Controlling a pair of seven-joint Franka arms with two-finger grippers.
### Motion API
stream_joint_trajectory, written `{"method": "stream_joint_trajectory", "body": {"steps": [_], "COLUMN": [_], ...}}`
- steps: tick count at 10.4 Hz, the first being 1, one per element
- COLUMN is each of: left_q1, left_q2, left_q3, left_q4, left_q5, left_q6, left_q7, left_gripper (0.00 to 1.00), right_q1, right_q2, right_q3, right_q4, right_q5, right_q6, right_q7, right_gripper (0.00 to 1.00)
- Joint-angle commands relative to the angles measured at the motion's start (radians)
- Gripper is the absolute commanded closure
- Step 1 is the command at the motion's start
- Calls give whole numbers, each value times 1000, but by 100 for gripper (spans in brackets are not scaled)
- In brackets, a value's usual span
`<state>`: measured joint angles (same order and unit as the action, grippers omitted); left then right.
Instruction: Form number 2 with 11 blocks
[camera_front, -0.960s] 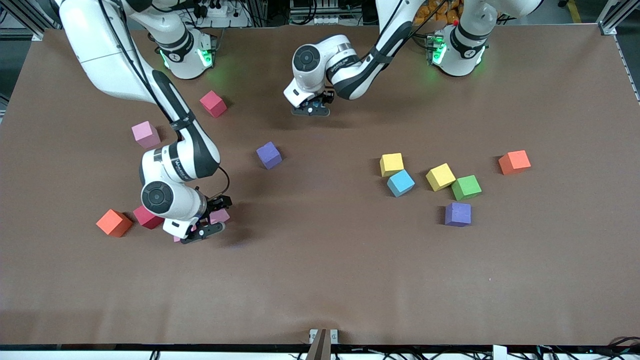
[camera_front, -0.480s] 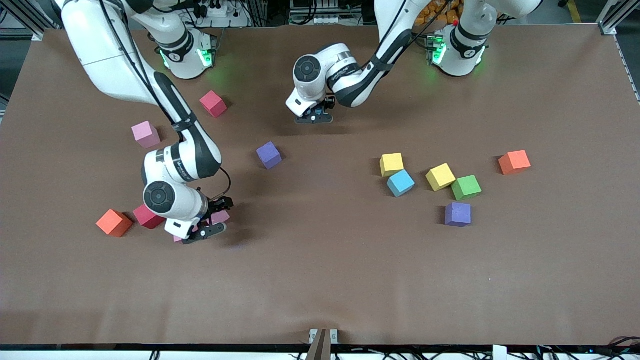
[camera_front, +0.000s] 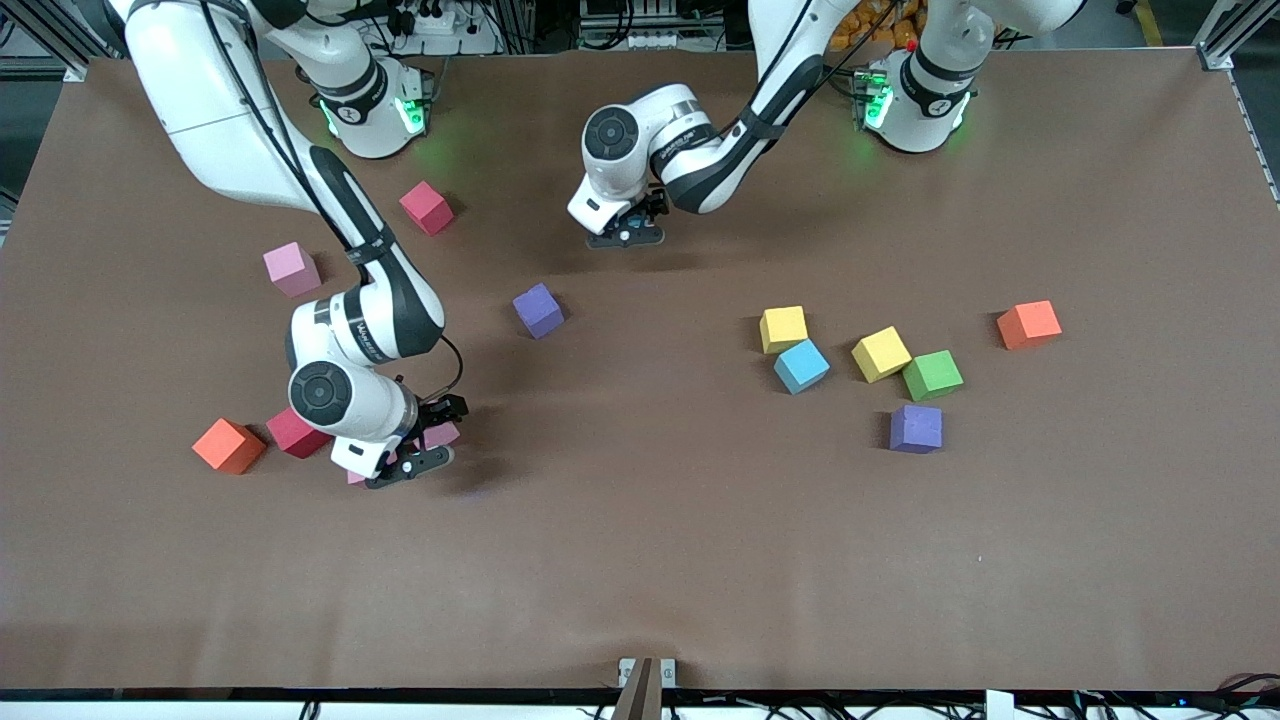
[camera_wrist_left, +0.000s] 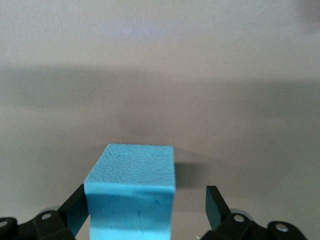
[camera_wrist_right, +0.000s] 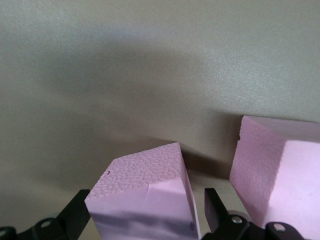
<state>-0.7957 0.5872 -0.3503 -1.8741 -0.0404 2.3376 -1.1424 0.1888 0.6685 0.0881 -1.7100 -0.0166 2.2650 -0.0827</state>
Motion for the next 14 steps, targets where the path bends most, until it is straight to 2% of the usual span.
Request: {"method": "stream_joint_trajectory", "body": {"steps": [1, 2, 3, 6, 8, 9, 12, 14], "left_q1": [7, 27, 65, 175, 289, 355, 461, 478], "left_q2": [-122, -166, -205, -279, -346, -368, -385, -380], "left_q3": [13, 16, 24, 40, 54, 54, 51, 54], "left_q4": [-7, -14, -31, -25, -30, -23, -13, -11], "left_q5": [17, 16, 16, 17, 16, 4, 4, 19], "left_q6": [-93, -133, -182, -251, -322, -343, -405, -406], "left_q7": [-26, -37, -27, -19, 131, 144, 159, 212], "left_gripper": [0, 0, 0, 0, 0, 0, 0, 0], "right_q1": [3, 3, 3, 12, 21, 26, 43, 105], "right_q2": [2, 2, -1, -17, -43, -56, -113, -153], "right_q3": [1, 1, 1, 4, 7, 9, 30, 30], "right_q4": [1, 3, 4, 21, 26, 24, 20, 21], "right_q5": [-8, -8, -8, -5, 3, 4, 4, 4], "right_q6": [30, 31, 30, 15, 7, -11, -114, -122], "right_q7": [-6, -6, -6, -5, -5, -3, -14, -19], "right_gripper": [43, 76, 87, 87, 87, 87, 87, 83]}}
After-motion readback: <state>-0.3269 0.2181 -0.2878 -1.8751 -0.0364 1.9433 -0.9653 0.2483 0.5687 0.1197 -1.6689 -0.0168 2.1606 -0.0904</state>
